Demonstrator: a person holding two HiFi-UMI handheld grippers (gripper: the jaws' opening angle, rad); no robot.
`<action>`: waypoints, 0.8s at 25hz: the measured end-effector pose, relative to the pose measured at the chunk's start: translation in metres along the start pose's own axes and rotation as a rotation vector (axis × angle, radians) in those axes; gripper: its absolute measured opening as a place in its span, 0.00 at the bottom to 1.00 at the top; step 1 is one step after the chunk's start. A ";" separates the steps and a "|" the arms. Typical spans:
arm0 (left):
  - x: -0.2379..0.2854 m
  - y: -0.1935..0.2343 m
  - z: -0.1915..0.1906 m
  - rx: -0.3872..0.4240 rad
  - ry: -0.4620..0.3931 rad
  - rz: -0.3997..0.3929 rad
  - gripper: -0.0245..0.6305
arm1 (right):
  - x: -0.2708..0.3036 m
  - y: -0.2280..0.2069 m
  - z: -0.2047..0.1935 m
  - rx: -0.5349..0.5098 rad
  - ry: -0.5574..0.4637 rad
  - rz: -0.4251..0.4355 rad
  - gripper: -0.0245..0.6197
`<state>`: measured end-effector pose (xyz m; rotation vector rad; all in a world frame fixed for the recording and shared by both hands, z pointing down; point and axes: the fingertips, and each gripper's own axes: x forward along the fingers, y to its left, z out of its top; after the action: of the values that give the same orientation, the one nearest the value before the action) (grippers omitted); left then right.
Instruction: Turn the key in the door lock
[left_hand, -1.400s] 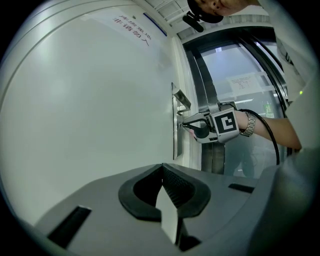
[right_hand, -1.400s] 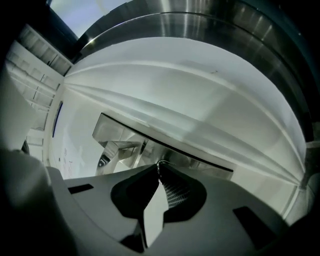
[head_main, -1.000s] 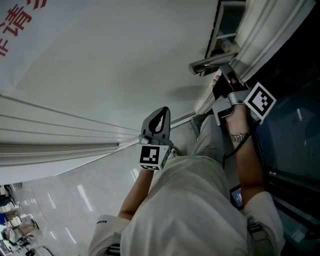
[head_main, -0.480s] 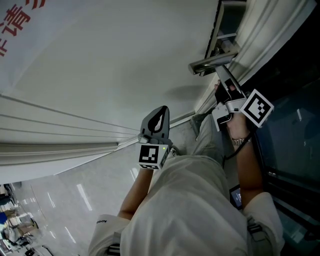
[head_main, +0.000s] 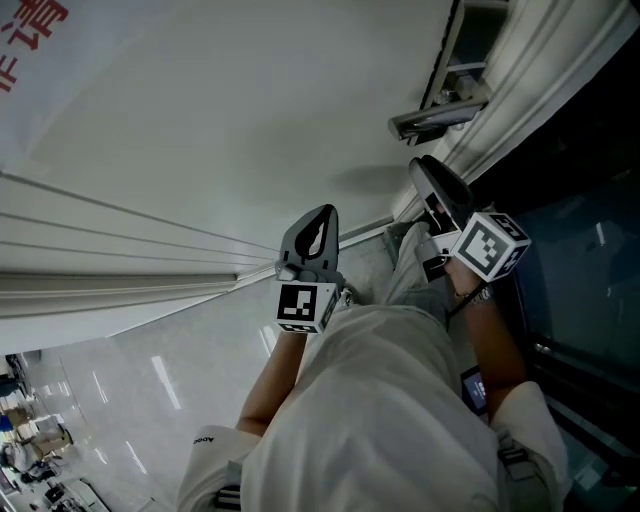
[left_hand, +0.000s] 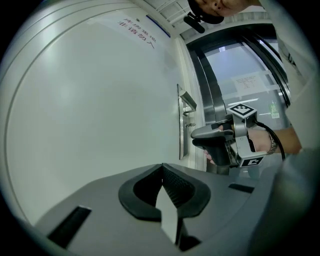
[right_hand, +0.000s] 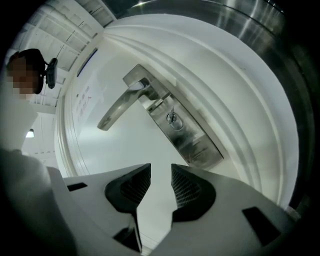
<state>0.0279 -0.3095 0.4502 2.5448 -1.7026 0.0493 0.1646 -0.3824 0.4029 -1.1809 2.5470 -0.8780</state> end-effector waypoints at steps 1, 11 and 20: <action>-0.001 0.000 0.000 0.000 0.000 0.002 0.05 | 0.001 0.005 -0.005 -0.020 0.012 0.018 0.24; -0.021 0.003 0.007 0.016 -0.009 0.014 0.05 | -0.007 0.066 -0.038 -0.285 0.038 0.251 0.04; -0.016 -0.034 0.008 0.028 -0.011 -0.094 0.05 | -0.032 0.068 -0.038 -0.444 0.033 0.202 0.04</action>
<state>0.0534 -0.2829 0.4399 2.6465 -1.5941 0.0545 0.1276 -0.3083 0.3911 -0.9857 2.9164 -0.2955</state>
